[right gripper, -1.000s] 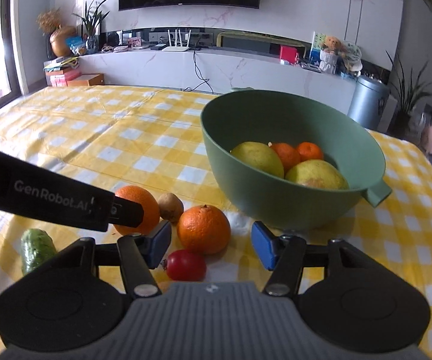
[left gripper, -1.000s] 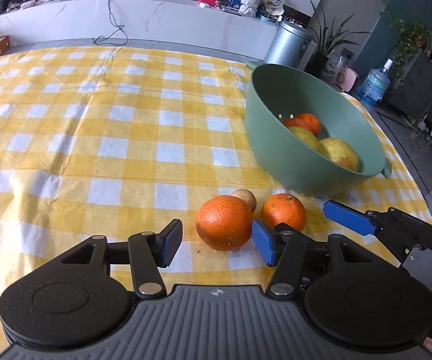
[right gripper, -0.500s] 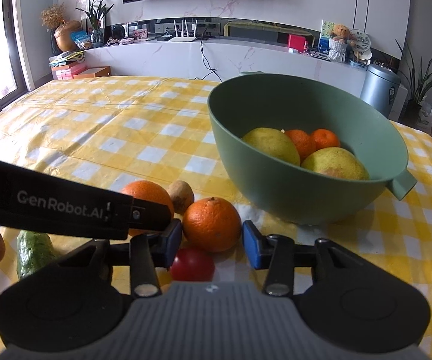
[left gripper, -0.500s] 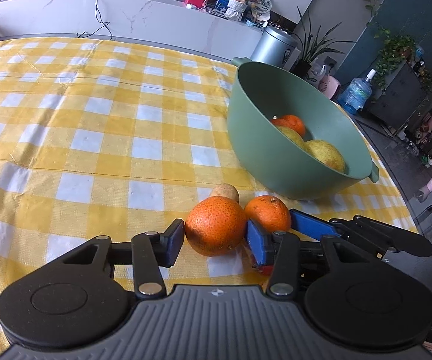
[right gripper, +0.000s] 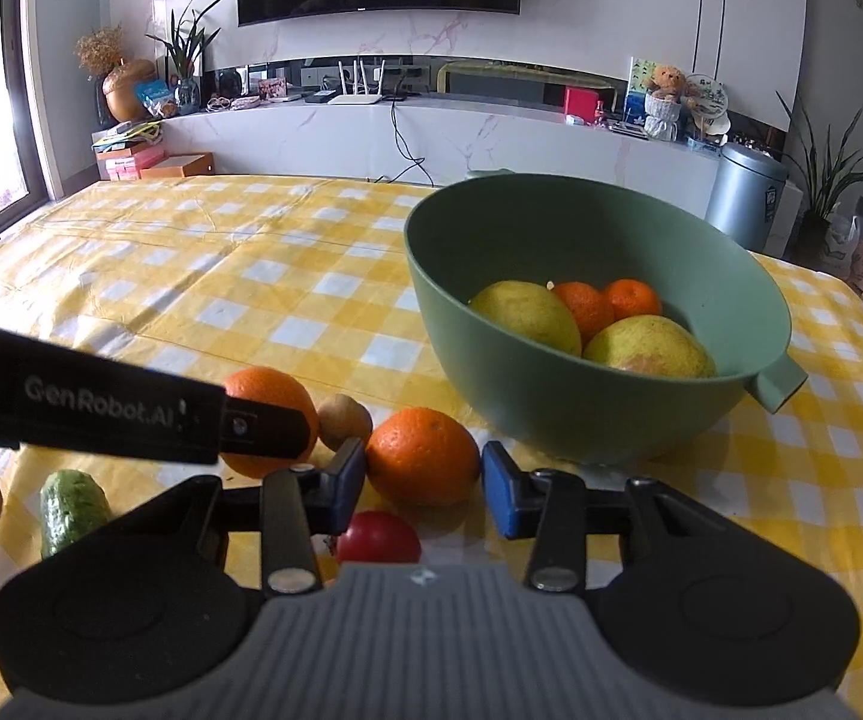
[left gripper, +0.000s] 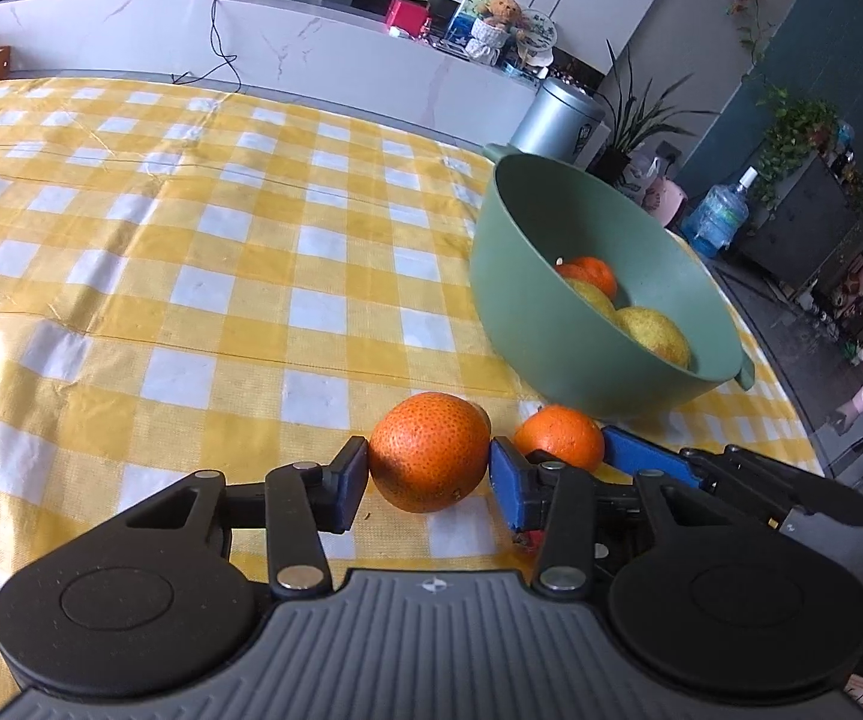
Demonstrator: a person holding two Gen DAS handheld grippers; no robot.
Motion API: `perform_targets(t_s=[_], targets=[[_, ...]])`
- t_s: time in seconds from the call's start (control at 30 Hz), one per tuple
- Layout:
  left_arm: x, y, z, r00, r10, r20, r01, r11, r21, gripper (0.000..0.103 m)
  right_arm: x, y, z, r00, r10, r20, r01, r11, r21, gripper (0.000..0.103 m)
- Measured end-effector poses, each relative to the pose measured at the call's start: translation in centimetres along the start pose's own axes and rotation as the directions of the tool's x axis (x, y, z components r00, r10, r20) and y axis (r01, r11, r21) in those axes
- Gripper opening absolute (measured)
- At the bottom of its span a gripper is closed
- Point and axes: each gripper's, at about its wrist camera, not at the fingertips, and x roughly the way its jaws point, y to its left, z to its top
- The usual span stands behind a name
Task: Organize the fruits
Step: 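Lift both held oranges toward the green colander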
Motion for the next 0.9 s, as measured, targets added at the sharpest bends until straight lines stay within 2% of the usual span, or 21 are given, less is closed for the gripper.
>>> perform_targets(t_s=[0.4,0.63,0.67,0.7,0.8,0.9], targets=[[-2.9,-1.6,0.0,0.998,0.062,0.026,-0.062,0.998,-0.003,0.049,-3.5,-0.4,0.2,0.998,0.015,0.057,-0.017,0.999,0.039,0.037],[-4.7,-3.6,0.6,0.996,0.069,0.053,-0.071,0.997,0.028,0.049,-6.5,-0.7,0.0,0.993,0.03,0.115,-0.035,0.999,0.042,0.034],[-4.9,-3.8,0.8,0.996,0.07,0.054,-0.072,0.997,0.029,0.049,-6.8,-0.8,0.0,0.992,0.032,0.12,-0.037,0.998,0.046,0.032],[-5.0,-4.1,1.0,0.996,0.068,0.054,-0.07,0.997,0.031,0.049,-7.2,-0.9,0.1,0.991,0.028,0.128,-0.035,0.998,0.052,0.003],[-5.4,-4.9,1.4,0.997,0.06,0.058,-0.062,0.997,0.04,0.049,-7.9,-1.5,0.5,0.99,0.019,0.137,-0.03,0.997,0.077,0.0],[-5.5,-5.2,1.5,0.997,0.058,0.047,-0.059,0.998,0.029,0.049,-7.3,-2.3,0.4,0.995,0.05,0.092,-0.061,0.992,0.112,0.0]])
